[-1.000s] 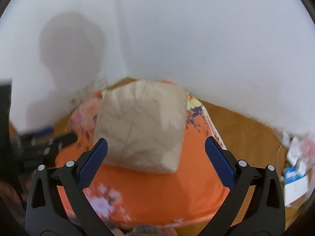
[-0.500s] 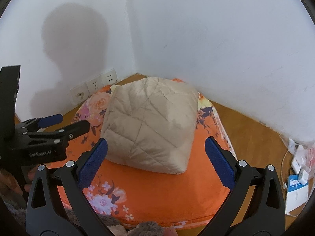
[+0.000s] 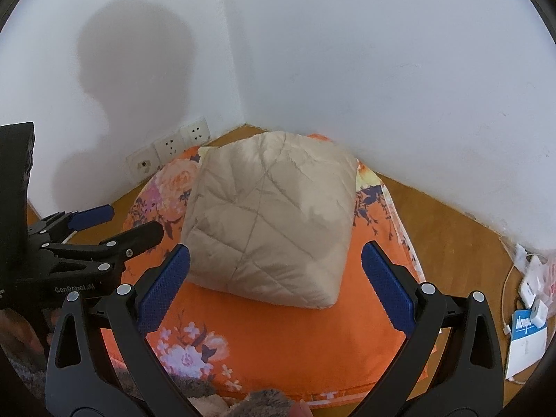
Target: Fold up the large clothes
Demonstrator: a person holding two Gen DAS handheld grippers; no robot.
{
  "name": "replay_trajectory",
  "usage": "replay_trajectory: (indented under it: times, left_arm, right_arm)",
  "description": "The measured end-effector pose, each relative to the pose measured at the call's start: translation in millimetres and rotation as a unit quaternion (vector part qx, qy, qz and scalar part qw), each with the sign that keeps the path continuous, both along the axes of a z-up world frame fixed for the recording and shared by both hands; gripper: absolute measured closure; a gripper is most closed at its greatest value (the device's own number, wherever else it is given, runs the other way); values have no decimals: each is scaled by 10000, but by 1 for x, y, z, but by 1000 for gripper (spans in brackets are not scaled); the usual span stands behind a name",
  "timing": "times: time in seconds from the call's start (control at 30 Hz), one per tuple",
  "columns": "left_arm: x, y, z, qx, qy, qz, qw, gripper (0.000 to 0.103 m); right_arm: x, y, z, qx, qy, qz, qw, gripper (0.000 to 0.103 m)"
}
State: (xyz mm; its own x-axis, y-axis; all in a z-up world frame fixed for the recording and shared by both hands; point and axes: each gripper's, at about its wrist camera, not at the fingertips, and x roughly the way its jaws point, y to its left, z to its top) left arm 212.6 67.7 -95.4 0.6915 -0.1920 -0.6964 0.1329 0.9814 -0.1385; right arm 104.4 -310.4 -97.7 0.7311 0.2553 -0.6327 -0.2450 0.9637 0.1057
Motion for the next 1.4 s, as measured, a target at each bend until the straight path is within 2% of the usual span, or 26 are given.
replay_trajectory:
  times: [0.2, 0.7, 1.4]
  left_arm:
    - [-5, 0, 0, -100, 1, 110, 9999, 6]
    - [-2, 0, -1, -47, -3, -14, 10000, 6]
    - [-2, 3, -4, -145, 90, 13, 9999, 6]
  right_arm:
    - [-6, -3, 0, -35, 41, 110, 9999, 4]
    - [-6, 6, 2, -67, -56, 151, 9998, 4]
    - [-1, 9, -1, -70, 114, 178, 9998, 4]
